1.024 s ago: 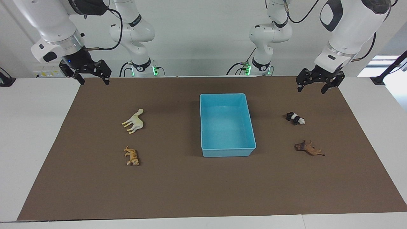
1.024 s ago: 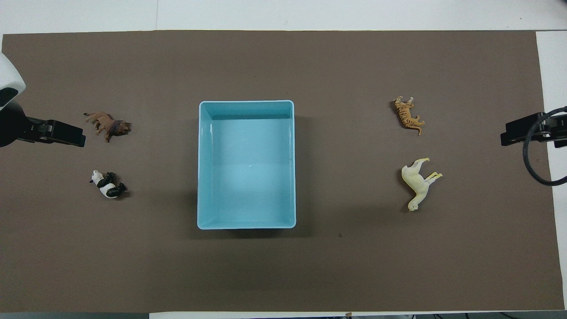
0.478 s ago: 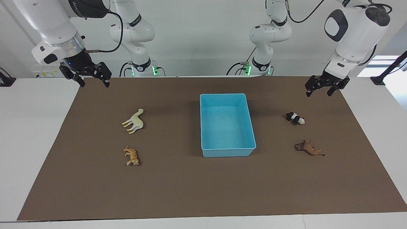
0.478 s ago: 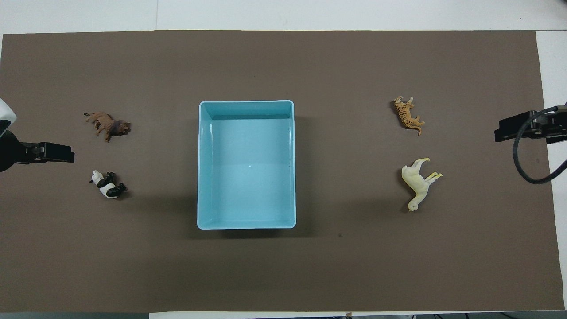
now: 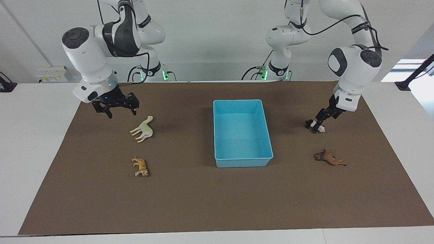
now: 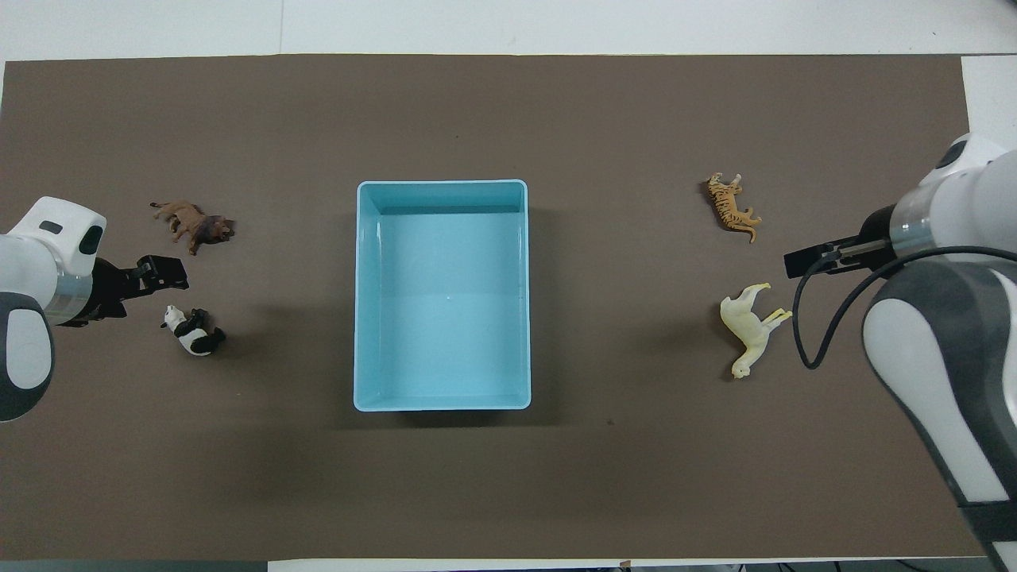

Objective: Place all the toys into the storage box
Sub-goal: 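Reach the left gripper to the cow while the right gripper reaches the horse, then close the left gripper on the cow while the right gripper grips the horse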

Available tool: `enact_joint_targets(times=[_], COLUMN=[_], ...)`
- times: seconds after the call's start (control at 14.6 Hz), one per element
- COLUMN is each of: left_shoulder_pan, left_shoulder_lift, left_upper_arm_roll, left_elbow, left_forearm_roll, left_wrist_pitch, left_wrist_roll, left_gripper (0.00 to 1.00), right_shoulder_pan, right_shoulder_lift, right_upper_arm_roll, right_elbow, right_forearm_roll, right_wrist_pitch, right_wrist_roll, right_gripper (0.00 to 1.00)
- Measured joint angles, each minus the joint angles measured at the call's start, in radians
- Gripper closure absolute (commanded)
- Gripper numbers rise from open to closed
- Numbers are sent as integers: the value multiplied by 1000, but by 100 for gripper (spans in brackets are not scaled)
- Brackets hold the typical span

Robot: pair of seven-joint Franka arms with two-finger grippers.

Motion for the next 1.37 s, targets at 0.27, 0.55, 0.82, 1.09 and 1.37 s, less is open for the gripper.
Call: enact_joint_targets(times=[0.27,0.55,0.82,1.09,1.37], left_shoulder_pan=[18,20,20,20,19], left_shoulder_lift=[69,71,68,68,67], left_upper_arm_roll=[-1,-1,-4,-4,-6], left_elbow=[-36,-94,-132,-189,-195], left_forearm_roll=[0,0,0,0,0], left_wrist_pitch=[109,148,173,233,237], left_wrist_roll=[-142,-193,-201,-202,-202], left_gripper=[0,0,0,55,100], right_shoulder_pan=[55,60,60,51,34], right_shoulder_lift=[1,0,-2,-8,-10], right_upper_arm_roll=[1,-1,-1,-2,-2], right_elbow=[-150,-275,-311,-365,-411], right_forearm_roll=[0,0,0,0,0], right_wrist_pitch=[142,284,309,335,372], right_wrist_roll=[-130,-297,-329,-330,-331], right_gripper=[0,5,5,2,2])
